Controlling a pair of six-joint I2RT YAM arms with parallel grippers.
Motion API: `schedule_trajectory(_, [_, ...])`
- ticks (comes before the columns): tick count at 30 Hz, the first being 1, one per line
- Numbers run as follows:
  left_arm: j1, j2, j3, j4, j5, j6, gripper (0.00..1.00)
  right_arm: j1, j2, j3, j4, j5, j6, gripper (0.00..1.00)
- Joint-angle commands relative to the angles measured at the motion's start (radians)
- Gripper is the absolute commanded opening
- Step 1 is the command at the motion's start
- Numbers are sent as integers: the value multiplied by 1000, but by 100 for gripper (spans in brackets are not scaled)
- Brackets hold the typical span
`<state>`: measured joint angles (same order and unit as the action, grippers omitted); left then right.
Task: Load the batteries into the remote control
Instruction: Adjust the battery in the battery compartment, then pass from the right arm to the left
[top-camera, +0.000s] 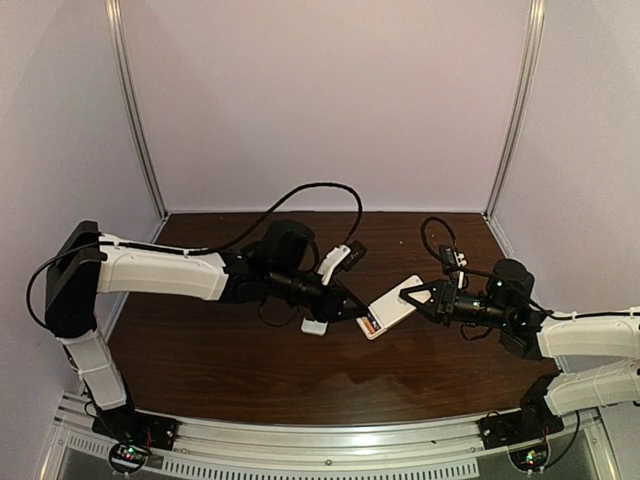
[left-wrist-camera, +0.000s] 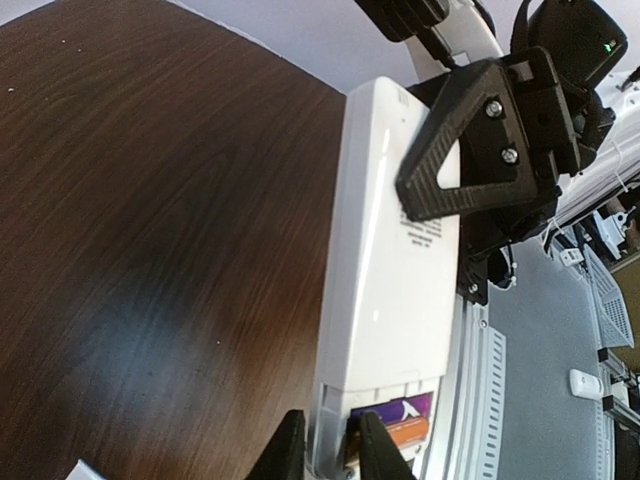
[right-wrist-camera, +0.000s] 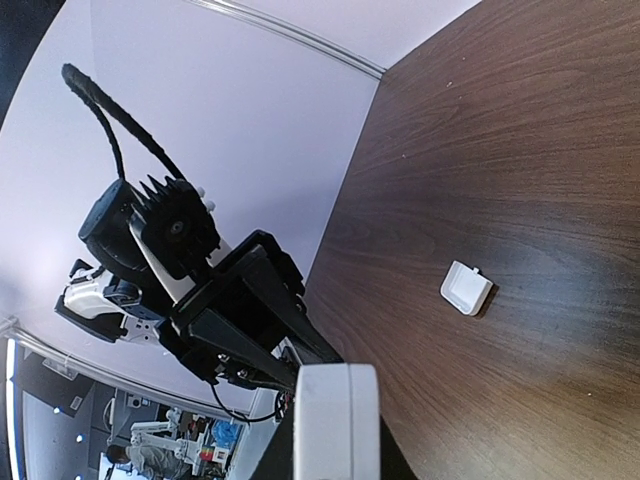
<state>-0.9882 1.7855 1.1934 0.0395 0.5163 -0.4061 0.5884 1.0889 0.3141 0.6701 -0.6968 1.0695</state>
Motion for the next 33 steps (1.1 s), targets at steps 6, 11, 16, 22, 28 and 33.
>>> schedule_trajectory(6, [3, -102, -64, 46, -120, 86, 79, 11, -29, 27, -60, 24, -27, 0])
schedule_trajectory(11, [-63, -163, -83, 53, -263, 220, 98, 11, -26, 29, -125, 67, -34, 0])
schedule_trajectory(16, [-141, -80, 42, -32, -414, 292, 97, 13, -11, 16, -102, 89, -6, 0])
schedule_trajectory(22, [-193, 48, 196, -131, -544, 328, 97, 17, -6, 16, -90, 95, 8, 0])
schedule_trajectory(28, [-210, 143, 308, -204, -595, 339, 98, 20, 8, 11, -60, 83, 24, 0])
schedule_trajectory(33, [-210, 192, 362, -249, -563, 347, 84, 22, 10, 1, -37, 83, 31, 1])
